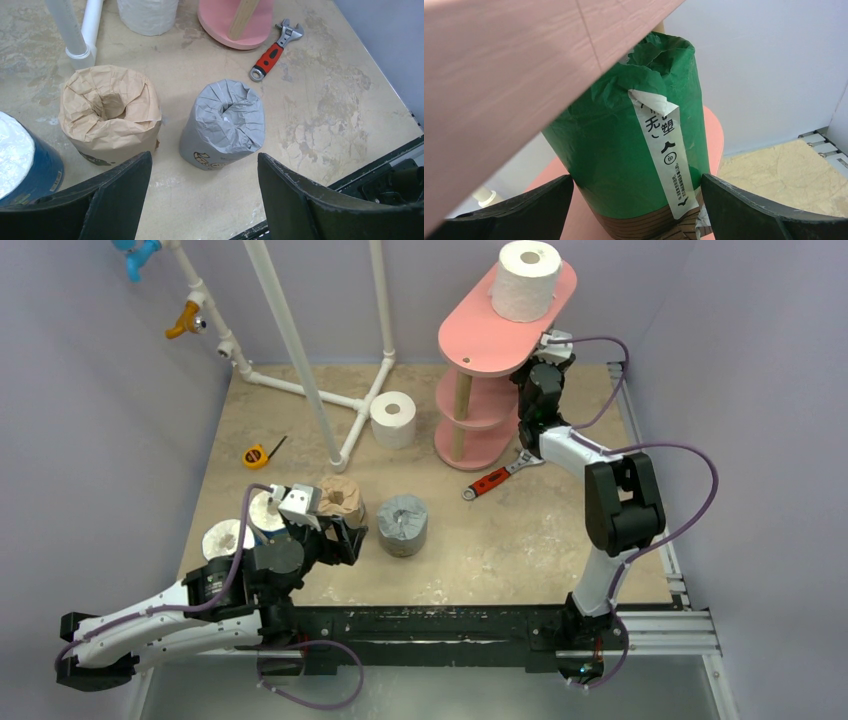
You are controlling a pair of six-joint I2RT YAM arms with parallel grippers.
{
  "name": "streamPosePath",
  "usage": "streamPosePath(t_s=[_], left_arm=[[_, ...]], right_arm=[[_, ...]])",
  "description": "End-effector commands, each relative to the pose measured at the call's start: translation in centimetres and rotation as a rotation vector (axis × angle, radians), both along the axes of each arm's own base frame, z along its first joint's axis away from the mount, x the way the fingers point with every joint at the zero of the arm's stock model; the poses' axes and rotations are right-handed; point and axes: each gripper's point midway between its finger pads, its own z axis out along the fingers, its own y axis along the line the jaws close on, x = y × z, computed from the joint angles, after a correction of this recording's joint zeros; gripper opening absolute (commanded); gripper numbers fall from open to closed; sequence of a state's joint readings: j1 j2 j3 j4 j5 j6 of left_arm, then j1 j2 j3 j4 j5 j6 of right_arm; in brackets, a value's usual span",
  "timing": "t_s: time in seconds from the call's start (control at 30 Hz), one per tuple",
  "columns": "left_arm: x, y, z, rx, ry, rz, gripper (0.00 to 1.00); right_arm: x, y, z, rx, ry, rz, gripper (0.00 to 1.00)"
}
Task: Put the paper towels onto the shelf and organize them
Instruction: Move the paper towel to the shelf.
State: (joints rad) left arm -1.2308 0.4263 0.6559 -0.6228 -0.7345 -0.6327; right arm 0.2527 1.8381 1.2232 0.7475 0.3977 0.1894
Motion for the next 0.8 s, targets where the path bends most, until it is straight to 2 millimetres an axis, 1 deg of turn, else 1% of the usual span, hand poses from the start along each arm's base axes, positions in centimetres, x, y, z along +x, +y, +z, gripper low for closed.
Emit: streamPosePath(t_s=[0.0, 0.17, 0.2, 0.37, 0.53, 0.6, 0.77], left_arm=[[0.2, 0.2, -0.1, -0.004, -0.010, 0.015, 0.77], [0.1, 0.3, -0.3, -0.010, -0.007, 0.014, 0.77], [0.1, 0.2, -0.3, -0.012, -0.007, 0.011, 0.77], [-0.1, 0.0, -0.1, -0.025, -0.003, -0.005, 0.76], [-0.4, -0.1, 0.1, -0.045, 0.001, -0.020, 0.76], [-0.4, -0.2, 0.2, -0.052, 0.002, -0.024, 0.76], [-0.5, -0.4, 0.3, -0.062, 0.004, -0.032, 0.76]], right_arm=[[-0.1, -0.6, 2.8, 0.022, -0.060, -0.024, 0.99], [-1.2, -1.0, 3.0, 0.033, -0.060, -0.030, 0.99], [-1.6, -1.0, 3.3, 0.037, -0.064, -0.028, 0.99], [-3.3, -1.0, 3.6, 0.039, -0.070, -0.024, 0.99], [-4.5, -0.4, 4.1, 0.030, -0.073, -0.008, 0.99], [-5.2, -0.1, 3.8, 0.033, -0.058, 0.000, 0.99], [-7.9, 0.1, 3.8, 0.054, -0.057, 0.005, 0.99]])
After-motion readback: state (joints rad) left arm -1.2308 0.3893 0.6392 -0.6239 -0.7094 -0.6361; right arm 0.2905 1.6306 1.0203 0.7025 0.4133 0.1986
